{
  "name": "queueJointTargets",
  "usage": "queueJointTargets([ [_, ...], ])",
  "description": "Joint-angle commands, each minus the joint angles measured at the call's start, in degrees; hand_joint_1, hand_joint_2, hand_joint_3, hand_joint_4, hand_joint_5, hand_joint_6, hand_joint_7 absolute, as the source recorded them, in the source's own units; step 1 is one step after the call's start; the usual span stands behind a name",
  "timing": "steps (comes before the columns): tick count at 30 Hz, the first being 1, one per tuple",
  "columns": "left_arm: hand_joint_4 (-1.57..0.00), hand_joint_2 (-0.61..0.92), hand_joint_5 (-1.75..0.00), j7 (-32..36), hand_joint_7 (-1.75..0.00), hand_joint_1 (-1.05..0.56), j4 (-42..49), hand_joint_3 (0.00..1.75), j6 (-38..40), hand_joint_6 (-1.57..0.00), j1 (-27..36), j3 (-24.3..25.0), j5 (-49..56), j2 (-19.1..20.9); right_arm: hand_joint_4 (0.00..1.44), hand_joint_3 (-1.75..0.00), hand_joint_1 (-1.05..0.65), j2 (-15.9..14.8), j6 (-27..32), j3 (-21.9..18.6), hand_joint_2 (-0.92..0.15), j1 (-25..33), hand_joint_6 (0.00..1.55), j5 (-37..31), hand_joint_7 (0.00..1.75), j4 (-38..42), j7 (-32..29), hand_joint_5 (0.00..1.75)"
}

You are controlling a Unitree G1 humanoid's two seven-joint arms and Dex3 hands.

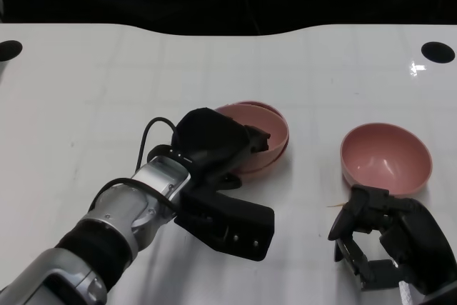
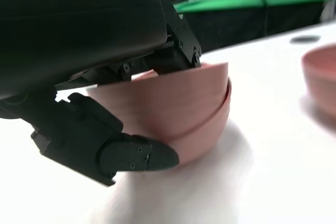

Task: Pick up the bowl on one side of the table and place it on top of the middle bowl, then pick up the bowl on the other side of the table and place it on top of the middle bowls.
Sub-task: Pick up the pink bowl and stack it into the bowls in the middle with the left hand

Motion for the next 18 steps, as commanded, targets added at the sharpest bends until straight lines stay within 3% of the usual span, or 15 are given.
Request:
queueJointTargets([
  [1,-0.11,0.92,-0.31,-2.16,-0.01,-0.71,-1.98,0.49,1.62,-0.23,-0.23,-0.59,0.36,0.62,0.8,-1.3,-0.13,-0.4,-0.85,-0.35,-0.39,-0.15,0.83,0.25,1.21,0.44,-0.04,1.56],
  [7,0.0,0.92,-0.22,-2.06,0.0,-0.85,-2.78,0.65,1.87,-0.1,0.78,-0.51,-0.32,1.03,0.8,-1.28,-0.13,-0.53,-0.83,-0.39,-0.4,-0.39,0.83,0.83,1.21,0.9,0.49,1.56],
  [18,0.0,0.92,-0.07,3.44,0.0,-0.86,-4.6,0.66,-0.19,-0.06,4.35,0.8,-1.55,2.66,0.8,-1.3,-0.13,-0.59,-0.68,-0.48,-0.39,-0.13,0.83,0.72,1.2,0.49,0.46,1.55],
])
